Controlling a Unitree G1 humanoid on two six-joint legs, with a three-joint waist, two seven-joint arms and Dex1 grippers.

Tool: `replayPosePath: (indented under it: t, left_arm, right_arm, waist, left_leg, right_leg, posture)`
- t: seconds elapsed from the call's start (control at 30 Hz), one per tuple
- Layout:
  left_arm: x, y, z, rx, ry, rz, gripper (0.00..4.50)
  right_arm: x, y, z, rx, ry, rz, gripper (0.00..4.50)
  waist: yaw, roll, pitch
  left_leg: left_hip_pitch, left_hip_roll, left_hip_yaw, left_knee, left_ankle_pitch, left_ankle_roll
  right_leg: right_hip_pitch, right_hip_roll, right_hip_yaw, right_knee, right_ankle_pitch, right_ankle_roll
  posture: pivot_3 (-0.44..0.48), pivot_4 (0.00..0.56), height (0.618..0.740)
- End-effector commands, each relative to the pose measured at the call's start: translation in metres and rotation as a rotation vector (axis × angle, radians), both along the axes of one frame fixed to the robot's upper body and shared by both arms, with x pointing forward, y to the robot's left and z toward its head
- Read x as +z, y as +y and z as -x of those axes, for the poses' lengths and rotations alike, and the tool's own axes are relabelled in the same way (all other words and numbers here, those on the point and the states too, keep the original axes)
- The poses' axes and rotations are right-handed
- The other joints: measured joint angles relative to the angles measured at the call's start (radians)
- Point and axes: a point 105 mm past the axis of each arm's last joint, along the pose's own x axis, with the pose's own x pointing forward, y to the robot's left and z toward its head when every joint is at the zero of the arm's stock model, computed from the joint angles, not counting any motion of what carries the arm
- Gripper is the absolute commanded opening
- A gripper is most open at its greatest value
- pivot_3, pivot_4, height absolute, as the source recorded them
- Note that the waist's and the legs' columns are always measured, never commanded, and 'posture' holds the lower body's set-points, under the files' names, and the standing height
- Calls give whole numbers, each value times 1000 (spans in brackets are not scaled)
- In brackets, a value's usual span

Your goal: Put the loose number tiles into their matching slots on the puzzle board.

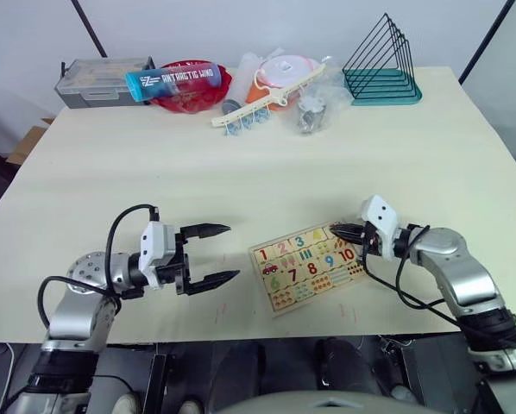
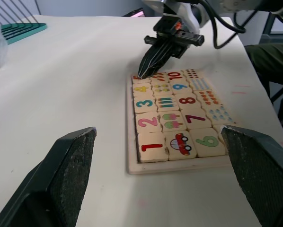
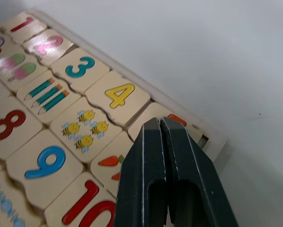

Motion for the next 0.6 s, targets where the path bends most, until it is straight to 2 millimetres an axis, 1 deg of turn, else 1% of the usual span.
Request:
replayPosePath:
  t: [0.03, 0.07, 0.1, 0.2, 0.3, 0.37, 0.43, 0.47, 0.5, 0.6]
  left_arm:
    - [4, 6, -6, 95, 1, 55, 4500]
    - [5, 8, -9, 136, 10, 82, 4500]
    - [5, 11, -12, 176, 11, 98, 4500]
    - [3, 21, -17, 280, 15, 121, 4500]
    - [2, 29, -20, 380, 24, 158, 4500]
    - [1, 35, -22, 455, 42, 183, 4500]
    - [-2, 40, -22, 518, 55, 193, 4500]
    - [-3, 41, -22, 542, 61, 191, 4500]
    - [-5, 43, -21, 564, 66, 183, 4500]
    - [-15, 50, -14, 624, 78, 148, 4500]
  right_arm:
    - [26, -10, -3, -61, -120, -90, 33]
    - [30, -14, -3, -89, -172, -85, 33]
    - [33, -19, -1, -114, -187, -100, 33]
    - [37, -35, 7, -183, -189, -137, 33]
    - [43, -50, 19, -229, -198, -191, 33]
    - [45, -64, 30, -282, -205, -238, 766]
    - [43, -77, 43, -326, -210, -254, 1665]
    - [42, -83, 48, -342, -213, -257, 2010]
    - [41, -88, 53, -361, -215, -259, 2617]
    - [37, -110, 71, -447, -225, -258, 4028]
  waist:
    - [2, 0, 0]
    - [3, 0, 0]
    - [5, 0, 0]
    - [4, 0, 0]
    - [3, 0, 0]
    - [3, 0, 0]
    - [6, -1, 0]
    - [7, -1, 0]
    - [6, -1, 0]
    - [5, -1, 0]
  left_leg:
    - [0, 0, 0, 0, 0, 0]
    - [0, 0, 0, 0, 0, 0]
    - [0, 0, 0, 0, 0, 0]
    - [-1, 0, -1, 0, 0, 0]
    - [0, 0, -1, 0, 0, 0]
    - [0, 0, -1, 0, 0, 0]
    - [0, 0, -1, 0, 0, 0]
    - [0, 1, -1, 0, 0, 0]
    - [0, 1, -1, 0, 0, 0]
    - [1, 1, 0, 0, 0, 0]
  right_leg:
    - [0, 0, 0, 0, 0, 0]
    - [0, 0, 0, 0, 0, 0]
    - [0, 0, 0, 0, 0, 0]
    - [0, -1, 0, 0, 0, 0]
    - [0, 0, 0, 0, 0, 0]
    - [0, 0, 0, 0, 0, 0]
    - [0, -1, 0, 0, 0, 0]
    - [0, -1, 0, 0, 0, 0]
    - [1, -1, 0, 0, 0, 0]
    - [1, -1, 1, 0, 0, 0]
  posture:
    - [0, 150, 740]
    - [0, 150, 740]
    - [0, 150, 740]
    - [0, 150, 740]
    - [0, 150, 740]
    - [0, 150, 740]
    - [0, 150, 740]
    - [0, 150, 740]
    - [0, 150, 740]
    - [0, 150, 740]
